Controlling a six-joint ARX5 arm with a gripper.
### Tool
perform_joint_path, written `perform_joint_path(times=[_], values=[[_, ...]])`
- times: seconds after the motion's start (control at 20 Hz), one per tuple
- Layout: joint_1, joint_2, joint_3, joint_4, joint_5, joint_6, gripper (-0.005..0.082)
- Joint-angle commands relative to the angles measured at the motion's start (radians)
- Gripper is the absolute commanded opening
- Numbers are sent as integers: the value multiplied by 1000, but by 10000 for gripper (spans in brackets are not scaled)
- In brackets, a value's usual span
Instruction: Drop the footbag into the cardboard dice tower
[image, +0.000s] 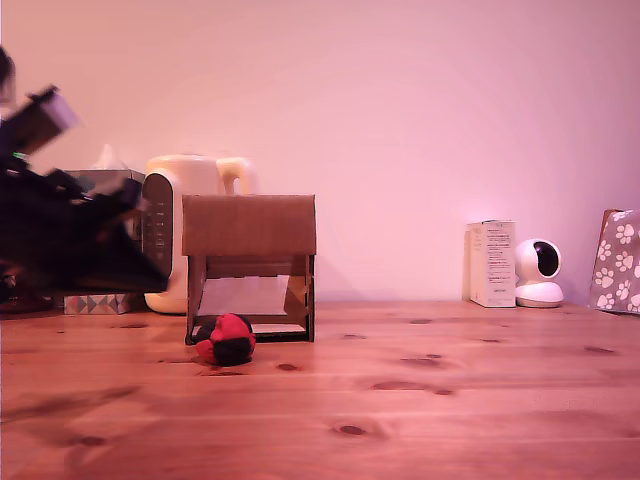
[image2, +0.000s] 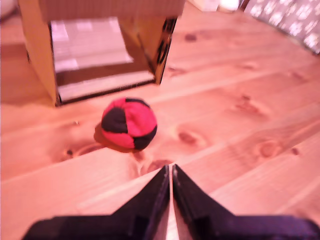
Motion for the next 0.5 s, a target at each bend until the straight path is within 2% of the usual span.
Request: perform_joint_path(times=[0.0, 0.15, 0.2, 0.25, 0.35, 0.4, 0.45], values=[[-3, 37, 23, 13, 1, 7, -24], [-3, 111, 80, 13, 2, 32, -23], [-3, 132, 97, 13, 2, 33, 6], [-3, 150, 114, 12, 2, 33, 128], [-3, 178, 142, 11, 1, 48, 558], [-3, 185, 155, 8, 0, 69, 742], [-3, 192, 172, -6, -1, 83, 785]])
